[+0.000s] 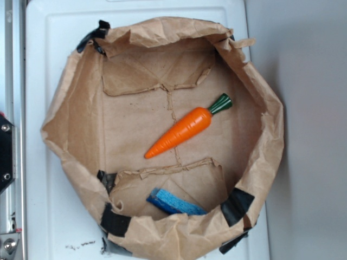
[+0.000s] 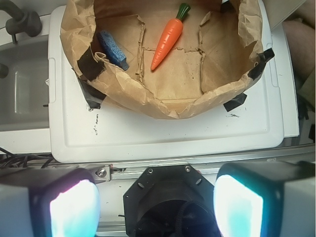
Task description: Grab the carrot.
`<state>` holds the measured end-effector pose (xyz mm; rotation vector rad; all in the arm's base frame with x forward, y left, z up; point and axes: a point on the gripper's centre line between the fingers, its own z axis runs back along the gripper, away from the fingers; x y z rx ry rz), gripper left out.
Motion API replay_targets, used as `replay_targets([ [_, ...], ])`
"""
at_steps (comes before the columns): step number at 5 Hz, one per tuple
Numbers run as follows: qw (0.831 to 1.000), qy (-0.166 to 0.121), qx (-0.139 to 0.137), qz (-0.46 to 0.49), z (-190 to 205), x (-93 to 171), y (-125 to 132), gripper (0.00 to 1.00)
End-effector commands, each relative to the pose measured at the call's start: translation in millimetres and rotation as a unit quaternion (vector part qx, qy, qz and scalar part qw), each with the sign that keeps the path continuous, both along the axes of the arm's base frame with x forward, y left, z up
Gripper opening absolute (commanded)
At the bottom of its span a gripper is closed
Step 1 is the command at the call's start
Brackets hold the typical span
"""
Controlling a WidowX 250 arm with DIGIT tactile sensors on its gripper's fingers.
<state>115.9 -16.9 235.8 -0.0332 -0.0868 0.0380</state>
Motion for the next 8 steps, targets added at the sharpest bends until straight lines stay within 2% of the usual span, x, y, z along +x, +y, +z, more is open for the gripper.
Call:
replay_targets([
  [1,1.000,0.000,0.000,0.000,0,0,0,1.00],
  [3,0.999,0.022,-0.015,0.020,0,17,-13,1.00],
  [4,0.999,0.036,-0.026,0.015,-10,46,-16,1.00],
  [5,0.999,0.022,-0.034,0.015,-15,79,-13,1.00],
  [6,0.999,-0.005,-0.040,0.005,-28,110,-9,1.00],
  [7,0.999,-0.021,-0.030,-0.016,-56,134,0,1.00],
  [8,0.999,-0.021,-0.030,-0.016,-56,134,0,1.00],
])
